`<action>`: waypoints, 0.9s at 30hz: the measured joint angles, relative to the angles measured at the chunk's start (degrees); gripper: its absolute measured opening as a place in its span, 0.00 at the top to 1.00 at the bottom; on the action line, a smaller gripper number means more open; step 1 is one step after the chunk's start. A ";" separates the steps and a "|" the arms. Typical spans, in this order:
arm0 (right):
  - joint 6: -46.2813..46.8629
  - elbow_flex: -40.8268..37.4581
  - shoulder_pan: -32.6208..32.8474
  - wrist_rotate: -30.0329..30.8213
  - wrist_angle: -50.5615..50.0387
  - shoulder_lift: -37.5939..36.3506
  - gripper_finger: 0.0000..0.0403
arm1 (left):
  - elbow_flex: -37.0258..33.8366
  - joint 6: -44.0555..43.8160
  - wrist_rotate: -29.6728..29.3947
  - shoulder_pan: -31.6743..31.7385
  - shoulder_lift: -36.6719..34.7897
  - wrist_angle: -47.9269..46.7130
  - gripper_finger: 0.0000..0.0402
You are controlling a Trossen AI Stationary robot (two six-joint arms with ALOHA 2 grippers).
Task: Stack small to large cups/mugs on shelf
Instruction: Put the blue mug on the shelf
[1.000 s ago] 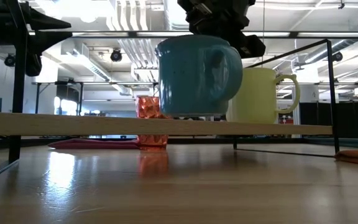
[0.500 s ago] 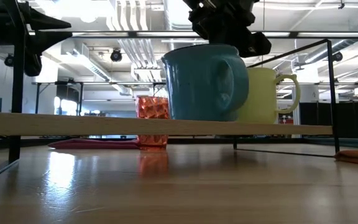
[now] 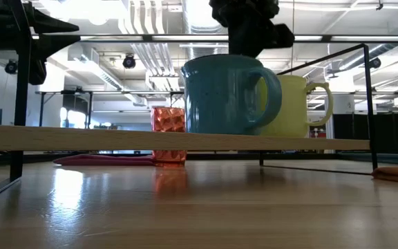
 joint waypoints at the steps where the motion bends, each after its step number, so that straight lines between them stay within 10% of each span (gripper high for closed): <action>1: -0.16 0.78 0.00 0.55 -1.15 0.00 0.73 | -0.01 0.00 0.00 0.00 0.00 0.00 0.82; 27: -2.83 6.66 -7.61 -3.80 0.32 8.50 0.98 | -0.01 0.35 -0.39 0.00 -0.35 0.03 0.82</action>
